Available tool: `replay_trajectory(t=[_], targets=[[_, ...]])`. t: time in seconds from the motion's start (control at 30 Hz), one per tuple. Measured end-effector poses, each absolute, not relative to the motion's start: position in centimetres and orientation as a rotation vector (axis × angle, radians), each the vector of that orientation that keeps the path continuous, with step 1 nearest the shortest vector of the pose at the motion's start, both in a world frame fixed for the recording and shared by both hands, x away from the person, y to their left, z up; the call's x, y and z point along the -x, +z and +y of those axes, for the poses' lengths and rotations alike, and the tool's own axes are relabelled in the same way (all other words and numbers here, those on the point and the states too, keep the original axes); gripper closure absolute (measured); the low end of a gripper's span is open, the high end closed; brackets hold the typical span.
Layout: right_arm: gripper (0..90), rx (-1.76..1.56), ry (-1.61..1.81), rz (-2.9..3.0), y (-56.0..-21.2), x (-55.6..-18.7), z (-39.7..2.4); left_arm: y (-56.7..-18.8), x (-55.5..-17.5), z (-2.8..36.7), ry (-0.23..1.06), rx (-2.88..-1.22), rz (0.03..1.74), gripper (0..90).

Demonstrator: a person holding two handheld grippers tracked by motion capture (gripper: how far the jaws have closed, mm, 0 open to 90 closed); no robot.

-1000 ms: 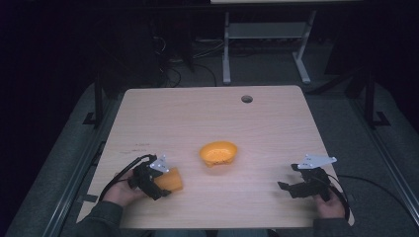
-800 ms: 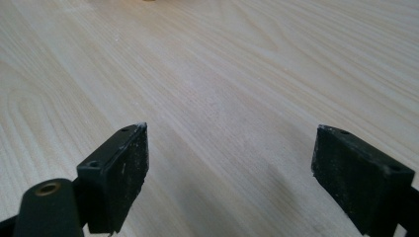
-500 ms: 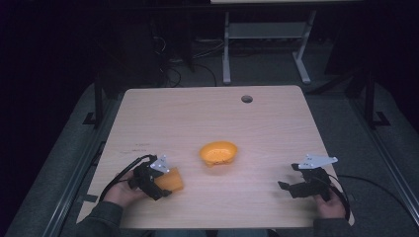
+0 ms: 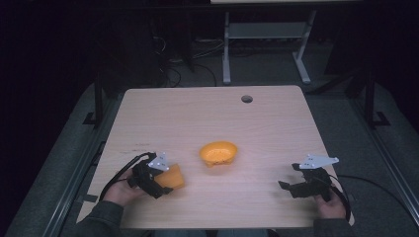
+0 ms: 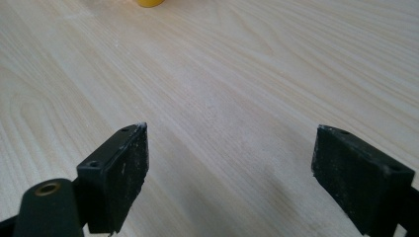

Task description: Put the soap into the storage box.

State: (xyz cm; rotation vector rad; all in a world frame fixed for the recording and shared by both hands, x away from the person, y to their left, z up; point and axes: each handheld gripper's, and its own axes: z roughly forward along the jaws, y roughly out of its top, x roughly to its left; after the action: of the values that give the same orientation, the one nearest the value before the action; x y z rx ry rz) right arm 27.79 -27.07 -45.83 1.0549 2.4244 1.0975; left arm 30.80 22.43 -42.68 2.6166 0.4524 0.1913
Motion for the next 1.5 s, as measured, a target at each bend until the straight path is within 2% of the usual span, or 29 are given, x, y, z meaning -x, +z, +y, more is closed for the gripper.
replay_trajectory(t=[1.5], targets=[[14.0,-1.048,1.130,2.402,-45.6,-27.7,-27.3,-38.4,-34.9,17.3,0.188,-2.645,0.319,20.8]])
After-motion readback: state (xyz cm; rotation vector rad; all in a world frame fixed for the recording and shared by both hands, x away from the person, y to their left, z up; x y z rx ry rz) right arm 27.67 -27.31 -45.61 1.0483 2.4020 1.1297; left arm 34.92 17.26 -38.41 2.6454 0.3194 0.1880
